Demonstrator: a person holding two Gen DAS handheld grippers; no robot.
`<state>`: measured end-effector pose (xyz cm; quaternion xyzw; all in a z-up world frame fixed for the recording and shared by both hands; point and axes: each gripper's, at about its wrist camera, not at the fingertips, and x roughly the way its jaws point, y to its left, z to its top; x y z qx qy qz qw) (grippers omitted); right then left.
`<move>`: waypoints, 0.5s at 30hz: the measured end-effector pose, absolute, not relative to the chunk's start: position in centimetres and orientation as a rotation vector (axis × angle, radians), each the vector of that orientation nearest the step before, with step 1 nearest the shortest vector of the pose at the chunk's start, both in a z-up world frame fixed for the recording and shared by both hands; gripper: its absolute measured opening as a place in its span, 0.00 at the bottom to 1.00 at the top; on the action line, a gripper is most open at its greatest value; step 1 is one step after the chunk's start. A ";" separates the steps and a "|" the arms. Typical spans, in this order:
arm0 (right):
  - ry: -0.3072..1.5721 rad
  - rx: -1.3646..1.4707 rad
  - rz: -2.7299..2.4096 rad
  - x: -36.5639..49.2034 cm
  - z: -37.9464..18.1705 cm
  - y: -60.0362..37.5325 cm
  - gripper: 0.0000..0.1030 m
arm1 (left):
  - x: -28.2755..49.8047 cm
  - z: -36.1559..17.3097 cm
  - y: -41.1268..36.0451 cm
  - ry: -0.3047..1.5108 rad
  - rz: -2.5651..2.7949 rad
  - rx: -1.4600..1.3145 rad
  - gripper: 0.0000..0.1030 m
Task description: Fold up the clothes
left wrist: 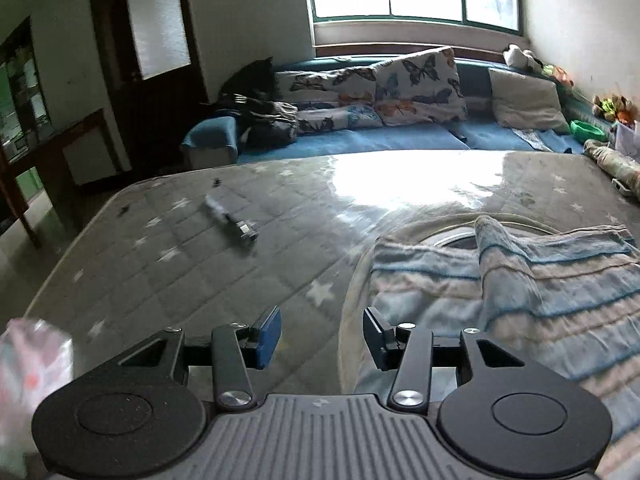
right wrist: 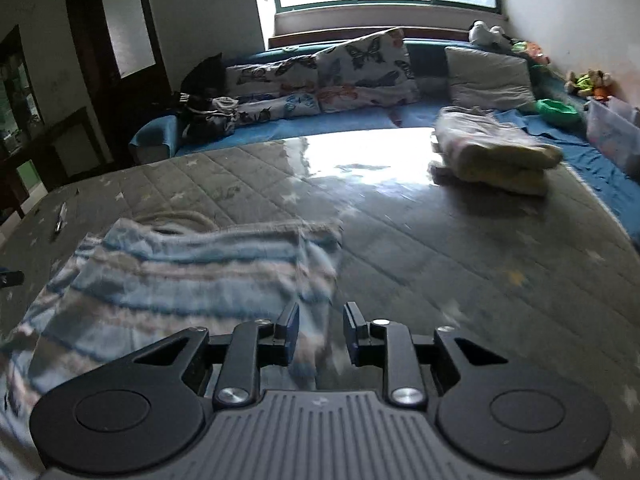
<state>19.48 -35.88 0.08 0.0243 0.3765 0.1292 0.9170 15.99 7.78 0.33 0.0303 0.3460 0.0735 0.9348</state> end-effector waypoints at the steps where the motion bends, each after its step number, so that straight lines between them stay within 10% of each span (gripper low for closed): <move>1: 0.782 0.056 0.272 20.4 -0.1 -35.7 0.31 | 16.7 0.1 7.6 0.708 0.132 0.066 0.47; 15: 0.824 0.012 0.275 27.8 -3.5 -33.1 0.37 | 23.6 -2.8 6.8 0.759 0.051 0.055 0.48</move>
